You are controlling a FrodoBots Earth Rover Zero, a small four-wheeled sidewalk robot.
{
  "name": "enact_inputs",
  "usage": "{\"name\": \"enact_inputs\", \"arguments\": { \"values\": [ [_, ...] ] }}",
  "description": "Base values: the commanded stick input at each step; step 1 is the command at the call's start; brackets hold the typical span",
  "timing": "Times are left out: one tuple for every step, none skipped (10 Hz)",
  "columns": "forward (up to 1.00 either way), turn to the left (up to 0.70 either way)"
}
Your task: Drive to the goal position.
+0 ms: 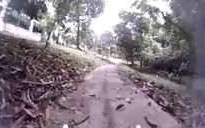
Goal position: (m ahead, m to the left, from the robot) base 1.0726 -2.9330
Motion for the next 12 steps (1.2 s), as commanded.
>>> {"name": "enact_inputs", "arguments": {
  "values": [
    [0.7,0.13],
    [0.7,0.02],
    [0.7,0.27],
    [0.7,0.23],
    [0.7,0.06],
    [0.7,0.0],
    [0.7,0.0],
    [0.7,0.01],
    [0.7,0.02],
    [0.7,0.03],
    [0.7,0.04],
    [0.7,0.0]
  ]
}}
